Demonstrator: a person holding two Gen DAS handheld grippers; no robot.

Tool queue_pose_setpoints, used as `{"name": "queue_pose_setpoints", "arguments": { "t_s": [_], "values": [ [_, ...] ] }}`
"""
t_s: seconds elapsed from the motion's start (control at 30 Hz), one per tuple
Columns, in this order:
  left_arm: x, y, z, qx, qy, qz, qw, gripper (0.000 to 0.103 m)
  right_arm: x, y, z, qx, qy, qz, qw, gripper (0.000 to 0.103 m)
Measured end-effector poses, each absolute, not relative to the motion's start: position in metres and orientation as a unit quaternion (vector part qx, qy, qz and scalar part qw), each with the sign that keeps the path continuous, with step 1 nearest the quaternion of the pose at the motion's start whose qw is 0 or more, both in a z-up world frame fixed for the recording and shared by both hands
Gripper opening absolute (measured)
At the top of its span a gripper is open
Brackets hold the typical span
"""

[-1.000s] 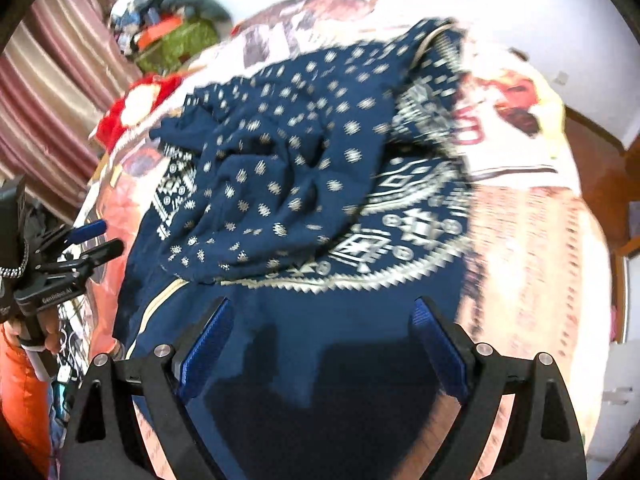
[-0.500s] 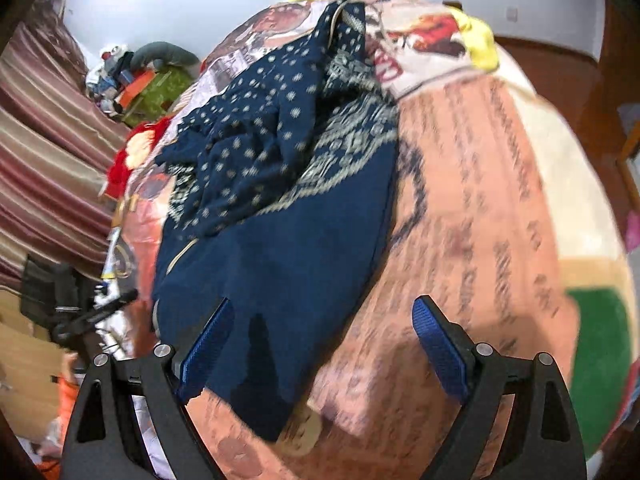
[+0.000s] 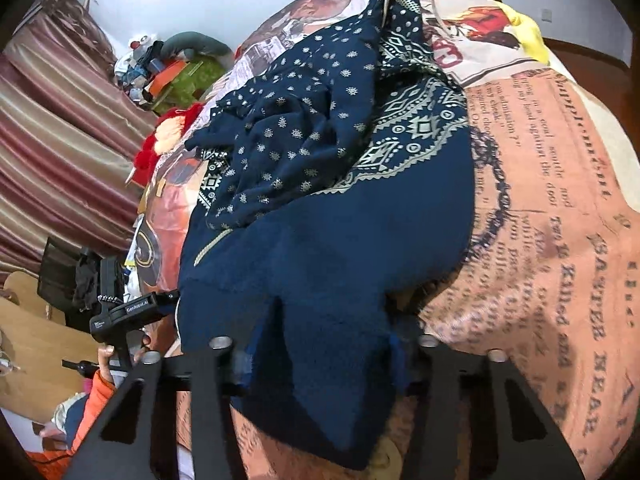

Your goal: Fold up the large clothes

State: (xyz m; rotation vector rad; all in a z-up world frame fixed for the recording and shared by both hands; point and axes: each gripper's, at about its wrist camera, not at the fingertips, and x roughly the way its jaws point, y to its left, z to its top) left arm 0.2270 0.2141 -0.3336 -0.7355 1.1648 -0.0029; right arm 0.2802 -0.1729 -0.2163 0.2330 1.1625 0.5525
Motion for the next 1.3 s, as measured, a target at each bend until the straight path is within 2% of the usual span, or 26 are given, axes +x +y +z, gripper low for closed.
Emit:
{"name": "queue_pose_setpoints", "arguments": {
  "t_s": [0.1, 0.13, 0.17, 0.57, 0.73, 0.9, 1.0, 1.13, 1.3],
  "values": [
    [0.234, 0.202, -0.323, -0.308, 0.537, -0.01, 0.785, 0.039, 0.286, -0.168, -0.219, 0.115, 0.541, 0.269, 0.788, 0.024],
    [0.237, 0.197, -0.318, -0.293, 0.537, -0.009, 0.791, 0.019, 0.287, -0.166, -0.22, 0.116, 0.54, 0.273, 0.787, 0.021],
    [0.239, 0.198, -0.313, -0.281, 0.536, -0.011, 0.796, 0.014, 0.288, -0.164, -0.219, 0.116, 0.537, 0.276, 0.788, 0.019],
    [0.269, 0.191, -0.169, -0.205, 0.384, -0.059, 0.899, 0.011, 0.321, -0.145, -0.172, 0.084, 0.456, 0.293, 0.836, 0.016],
    [0.324, 0.197, -0.142, -0.201, 0.357, -0.052, 0.911, 0.011, 0.363, -0.138, -0.145, 0.084, 0.414, 0.286, 0.86, 0.015],
    [0.381, 0.228, -0.147, -0.244, 0.355, -0.002, 0.902, 0.011, 0.422, -0.137, -0.134, 0.103, 0.395, 0.267, 0.873, 0.015],
    [0.424, 0.249, -0.169, -0.253, 0.372, 0.05, 0.892, 0.011, 0.466, -0.135, -0.138, 0.113, 0.395, 0.244, 0.879, 0.015],
    [0.464, 0.264, -0.206, -0.265, 0.401, 0.081, 0.873, 0.011, 0.524, -0.128, -0.164, 0.11, 0.41, 0.216, 0.879, 0.015],
    [0.507, 0.264, -0.25, -0.232, 0.442, 0.11, 0.86, 0.011, 0.577, -0.124, -0.201, 0.127, 0.441, 0.2, 0.865, 0.016]
  ]
}}
